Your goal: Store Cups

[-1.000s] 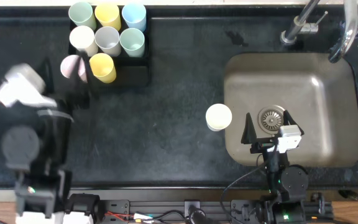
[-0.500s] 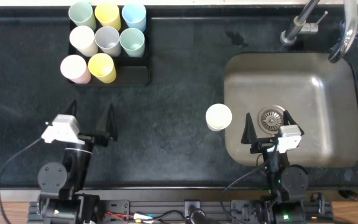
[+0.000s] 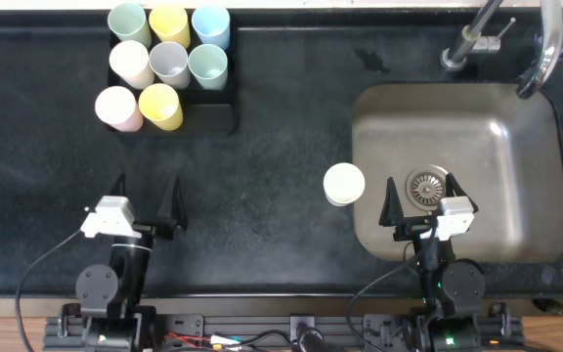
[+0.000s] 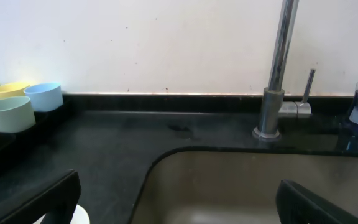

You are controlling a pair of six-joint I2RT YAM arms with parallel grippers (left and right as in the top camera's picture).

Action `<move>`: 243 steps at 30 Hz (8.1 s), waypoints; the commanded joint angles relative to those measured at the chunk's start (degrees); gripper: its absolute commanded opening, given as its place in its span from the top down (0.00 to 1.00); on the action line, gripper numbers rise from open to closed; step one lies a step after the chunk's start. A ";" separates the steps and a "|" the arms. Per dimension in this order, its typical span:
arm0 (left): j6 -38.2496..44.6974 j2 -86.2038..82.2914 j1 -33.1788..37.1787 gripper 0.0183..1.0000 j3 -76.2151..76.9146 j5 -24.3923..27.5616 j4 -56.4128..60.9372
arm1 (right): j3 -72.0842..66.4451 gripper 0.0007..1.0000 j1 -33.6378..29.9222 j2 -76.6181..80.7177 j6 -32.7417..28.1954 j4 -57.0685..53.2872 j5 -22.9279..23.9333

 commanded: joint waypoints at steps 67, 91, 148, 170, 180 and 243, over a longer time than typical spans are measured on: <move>4.79 -2.21 0.13 0.00 -0.59 -0.07 -6.47 | -0.76 0.00 0.20 -0.59 4.81 0.39 -0.59; 4.79 -2.19 0.13 0.00 -0.59 -0.07 -6.47 | 63.06 0.00 0.31 41.97 4.26 -52.65 -3.58; 4.79 -2.21 0.13 0.00 -0.59 -0.07 -6.47 | 81.15 0.09 8.96 105.02 1.40 -76.56 -3.43; 4.79 -2.21 0.13 0.00 -0.59 -0.07 -6.47 | 81.31 0.96 13.09 104.28 1.31 -72.74 -5.51; 4.79 -2.19 0.13 0.00 -0.59 -0.07 -6.47 | 101.20 0.96 16.46 99.16 1.33 -72.91 -8.09; 4.79 -2.21 0.13 0.00 -0.59 -0.07 -6.47 | 118.11 0.96 32.30 129.20 18.49 -51.49 -5.84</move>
